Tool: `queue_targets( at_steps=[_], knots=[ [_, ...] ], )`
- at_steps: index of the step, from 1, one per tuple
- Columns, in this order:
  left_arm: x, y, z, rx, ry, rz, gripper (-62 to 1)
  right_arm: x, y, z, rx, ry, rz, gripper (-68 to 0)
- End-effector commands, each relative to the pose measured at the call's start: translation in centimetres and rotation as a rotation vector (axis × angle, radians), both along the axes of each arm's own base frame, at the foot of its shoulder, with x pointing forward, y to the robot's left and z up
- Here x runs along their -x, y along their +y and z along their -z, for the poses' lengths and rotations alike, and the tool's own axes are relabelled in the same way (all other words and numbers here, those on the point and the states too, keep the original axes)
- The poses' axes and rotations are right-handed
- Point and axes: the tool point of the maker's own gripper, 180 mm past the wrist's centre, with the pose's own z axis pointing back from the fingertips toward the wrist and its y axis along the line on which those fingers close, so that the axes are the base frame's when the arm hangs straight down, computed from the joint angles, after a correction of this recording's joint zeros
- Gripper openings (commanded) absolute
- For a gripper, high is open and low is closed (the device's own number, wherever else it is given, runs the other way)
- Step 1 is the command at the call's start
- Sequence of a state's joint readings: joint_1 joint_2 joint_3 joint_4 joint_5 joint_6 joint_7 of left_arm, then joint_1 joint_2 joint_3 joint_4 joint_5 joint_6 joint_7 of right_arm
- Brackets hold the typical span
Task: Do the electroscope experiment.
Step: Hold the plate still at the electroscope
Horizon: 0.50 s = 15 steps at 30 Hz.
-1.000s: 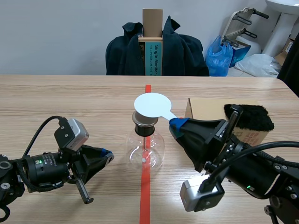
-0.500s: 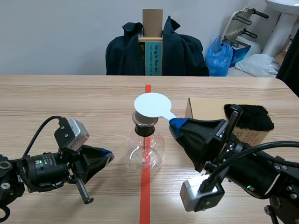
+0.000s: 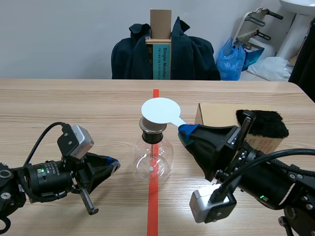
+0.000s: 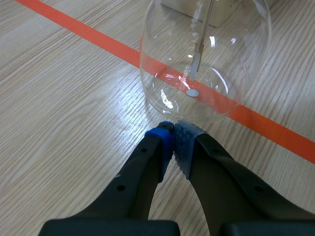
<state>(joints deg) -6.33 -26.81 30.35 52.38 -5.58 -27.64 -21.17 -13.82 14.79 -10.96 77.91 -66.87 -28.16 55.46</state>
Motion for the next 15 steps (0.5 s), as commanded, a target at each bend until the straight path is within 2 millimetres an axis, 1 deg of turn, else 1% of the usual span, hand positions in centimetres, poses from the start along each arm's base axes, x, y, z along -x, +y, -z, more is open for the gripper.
queue_targets(
  at_steps=[1,8,11,15],
  knots=[
    [-0.5,-0.6,-1.2,0.039,-0.029,-0.004,-59.2,-0.8,-0.3,-1.3,-0.006,-0.048,0.005,-66.9],
    [-0.5,-0.6,-1.2,0.039,-0.029,-0.004,-59.2,-1.0,-0.4,-1.3,-0.006,-0.048,0.014,-66.9],
    [-0.5,-0.6,-1.2,0.039,-0.029,-0.004,-59.2,-1.7,-0.9,-1.3,-0.008,-0.047,0.063,-66.9],
    [-0.5,-0.6,-1.2,0.039,-0.029,-0.004,-59.2,-3.3,-2.3,-1.4,-0.013,-0.045,0.182,-66.9]
  ],
)
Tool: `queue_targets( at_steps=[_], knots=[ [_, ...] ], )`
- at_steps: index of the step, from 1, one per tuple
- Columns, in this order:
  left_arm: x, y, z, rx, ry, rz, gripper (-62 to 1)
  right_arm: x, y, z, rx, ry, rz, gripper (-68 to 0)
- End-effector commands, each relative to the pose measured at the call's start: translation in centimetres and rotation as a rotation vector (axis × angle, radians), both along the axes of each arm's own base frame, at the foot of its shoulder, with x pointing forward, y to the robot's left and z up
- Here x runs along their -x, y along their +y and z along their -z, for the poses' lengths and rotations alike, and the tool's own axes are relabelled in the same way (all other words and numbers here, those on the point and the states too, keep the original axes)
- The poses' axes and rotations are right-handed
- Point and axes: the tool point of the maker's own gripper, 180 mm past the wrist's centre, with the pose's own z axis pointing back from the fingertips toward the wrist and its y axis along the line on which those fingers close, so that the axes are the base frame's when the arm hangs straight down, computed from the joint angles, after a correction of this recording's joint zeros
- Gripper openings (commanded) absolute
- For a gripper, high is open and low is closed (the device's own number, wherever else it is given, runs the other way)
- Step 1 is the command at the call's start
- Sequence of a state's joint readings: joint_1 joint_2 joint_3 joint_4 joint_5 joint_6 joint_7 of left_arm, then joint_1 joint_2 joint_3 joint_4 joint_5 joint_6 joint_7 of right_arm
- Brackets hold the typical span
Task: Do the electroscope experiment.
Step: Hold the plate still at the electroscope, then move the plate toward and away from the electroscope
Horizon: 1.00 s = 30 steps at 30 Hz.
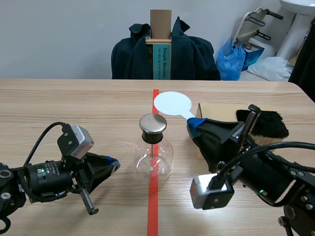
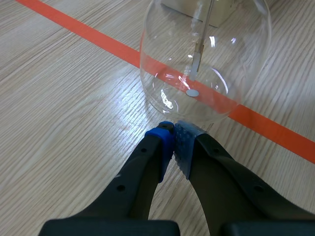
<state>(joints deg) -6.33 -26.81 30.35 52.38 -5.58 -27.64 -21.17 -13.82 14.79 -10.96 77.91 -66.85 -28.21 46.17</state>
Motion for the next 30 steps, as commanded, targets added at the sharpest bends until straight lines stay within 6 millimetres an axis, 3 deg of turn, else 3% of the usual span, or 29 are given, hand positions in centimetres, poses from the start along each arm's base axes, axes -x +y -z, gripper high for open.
queue_targets(
  at_steps=[1,9,14,21,30],
  knots=[
    [-0.5,-0.6,-1.2,0.039,-0.029,-0.004,-59.2,-1.5,-1.0,-1.4,-0.008,-0.047,0.059,-66.9],
    [-0.5,-0.6,-1.2,0.039,-0.029,-0.004,-59.2,-4.6,-5.7,-1.6,-0.014,-0.048,0.349,-66.9],
    [-0.5,-0.6,-1.2,0.039,-0.029,-0.004,-59.2,-5.3,-7.3,-1.7,-0.017,-0.047,0.445,-66.9],
    [-0.5,-0.6,-1.2,0.039,-0.029,-0.004,-59.2,-5.0,-6.6,-1.6,-0.014,-0.047,0.405,-66.9],
    [-0.5,-0.6,-1.2,0.039,-0.029,-0.004,-59.2,-2.6,-2.6,-1.6,0.001,-0.060,0.142,-66.9]
  ],
)
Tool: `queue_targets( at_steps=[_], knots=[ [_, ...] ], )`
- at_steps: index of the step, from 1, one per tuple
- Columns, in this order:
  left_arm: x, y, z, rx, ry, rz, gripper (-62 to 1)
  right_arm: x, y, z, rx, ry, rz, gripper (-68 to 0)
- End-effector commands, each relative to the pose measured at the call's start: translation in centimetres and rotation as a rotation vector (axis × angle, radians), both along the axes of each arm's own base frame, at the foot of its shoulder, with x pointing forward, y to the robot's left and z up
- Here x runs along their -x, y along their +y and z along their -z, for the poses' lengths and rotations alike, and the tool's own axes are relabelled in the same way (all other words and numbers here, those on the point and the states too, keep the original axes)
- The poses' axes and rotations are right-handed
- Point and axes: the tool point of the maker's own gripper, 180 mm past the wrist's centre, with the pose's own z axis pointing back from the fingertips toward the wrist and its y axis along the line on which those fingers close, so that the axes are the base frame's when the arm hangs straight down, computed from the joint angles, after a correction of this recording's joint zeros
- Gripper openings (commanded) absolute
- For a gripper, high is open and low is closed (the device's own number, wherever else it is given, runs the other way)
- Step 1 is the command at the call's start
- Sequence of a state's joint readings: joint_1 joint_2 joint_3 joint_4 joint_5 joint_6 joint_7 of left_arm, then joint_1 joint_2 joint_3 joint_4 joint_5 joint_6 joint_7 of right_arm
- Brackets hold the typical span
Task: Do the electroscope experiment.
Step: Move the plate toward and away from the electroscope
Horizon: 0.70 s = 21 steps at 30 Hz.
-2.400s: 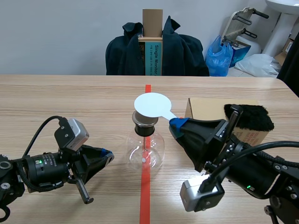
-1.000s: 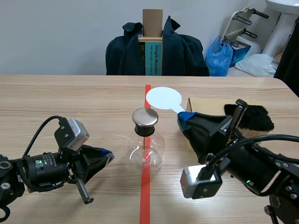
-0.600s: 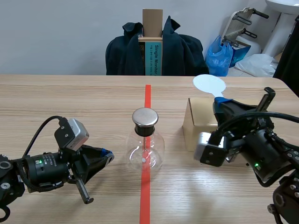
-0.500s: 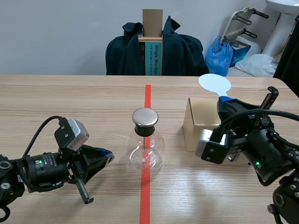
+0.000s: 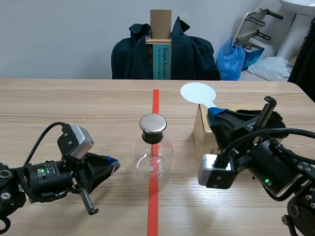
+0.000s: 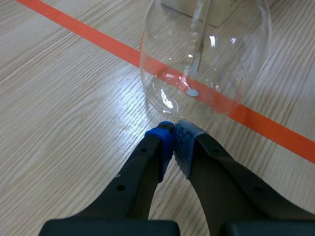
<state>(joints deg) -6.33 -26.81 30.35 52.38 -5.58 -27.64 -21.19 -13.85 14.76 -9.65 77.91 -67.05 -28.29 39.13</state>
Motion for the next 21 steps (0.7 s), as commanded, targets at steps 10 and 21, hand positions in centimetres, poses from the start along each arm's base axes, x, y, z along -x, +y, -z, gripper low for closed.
queue_targets(
  at_steps=[10,21],
  knots=[
    [-0.5,-0.6,-1.2,0.038,-0.029,-0.004,-59.2,2.9,3.2,-1.4,0.021,-0.077,-0.280,-66.9],
    [-0.5,-0.6,-1.2,0.038,-0.029,-0.004,-59.2,4.8,4.4,-1.1,0.035,-0.076,-0.407,-66.9]
  ],
)
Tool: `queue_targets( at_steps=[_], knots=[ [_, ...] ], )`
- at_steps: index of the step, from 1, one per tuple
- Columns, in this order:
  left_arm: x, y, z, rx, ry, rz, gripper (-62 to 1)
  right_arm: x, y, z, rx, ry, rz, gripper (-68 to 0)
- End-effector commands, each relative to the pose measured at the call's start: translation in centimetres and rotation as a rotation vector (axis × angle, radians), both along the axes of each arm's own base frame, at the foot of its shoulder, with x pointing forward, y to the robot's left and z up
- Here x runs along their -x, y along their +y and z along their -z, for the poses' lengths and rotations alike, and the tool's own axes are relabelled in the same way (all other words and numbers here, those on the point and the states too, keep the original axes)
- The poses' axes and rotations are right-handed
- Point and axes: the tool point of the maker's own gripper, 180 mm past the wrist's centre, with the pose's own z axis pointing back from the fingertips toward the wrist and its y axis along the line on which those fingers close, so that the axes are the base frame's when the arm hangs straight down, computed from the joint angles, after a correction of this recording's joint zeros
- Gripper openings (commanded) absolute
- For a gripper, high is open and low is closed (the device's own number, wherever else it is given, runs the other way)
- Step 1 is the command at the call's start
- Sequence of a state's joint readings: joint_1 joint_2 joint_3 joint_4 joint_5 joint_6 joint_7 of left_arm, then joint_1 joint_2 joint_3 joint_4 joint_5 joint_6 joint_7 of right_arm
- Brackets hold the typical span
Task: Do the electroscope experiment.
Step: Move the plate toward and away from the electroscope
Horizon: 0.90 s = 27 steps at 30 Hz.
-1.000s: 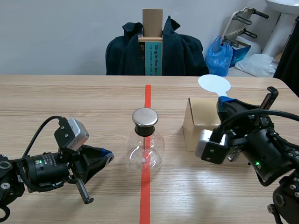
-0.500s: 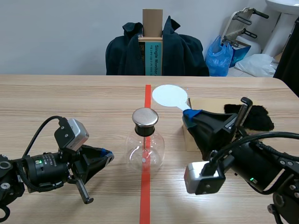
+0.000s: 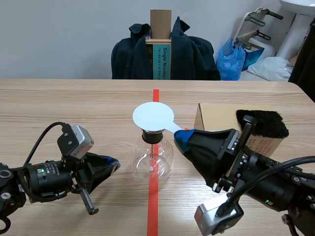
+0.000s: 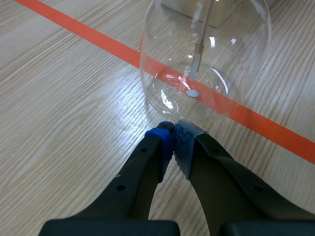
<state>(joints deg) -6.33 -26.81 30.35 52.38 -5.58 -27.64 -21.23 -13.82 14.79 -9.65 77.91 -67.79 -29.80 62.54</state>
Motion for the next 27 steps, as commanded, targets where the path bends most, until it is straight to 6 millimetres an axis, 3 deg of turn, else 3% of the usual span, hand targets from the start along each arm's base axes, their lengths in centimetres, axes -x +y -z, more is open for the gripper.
queue_targets(
  at_steps=[1,12,27],
  knots=[
    [-0.5,-0.5,-1.2,0.038,-0.028,-0.004,-59.2,-0.9,-0.2,-1.1,-0.001,-0.049,0.005,-66.9],
    [-0.5,-0.5,-1.2,0.038,-0.029,-0.005,-59.2,-1.5,-0.6,-1.1,-0.004,-0.042,0.049,-66.9],
    [-0.5,-0.5,-1.2,0.038,-0.029,-0.005,-59.2,-6.3,-4.8,-1.5,-0.027,-0.040,0.407,-66.9]
  ],
)
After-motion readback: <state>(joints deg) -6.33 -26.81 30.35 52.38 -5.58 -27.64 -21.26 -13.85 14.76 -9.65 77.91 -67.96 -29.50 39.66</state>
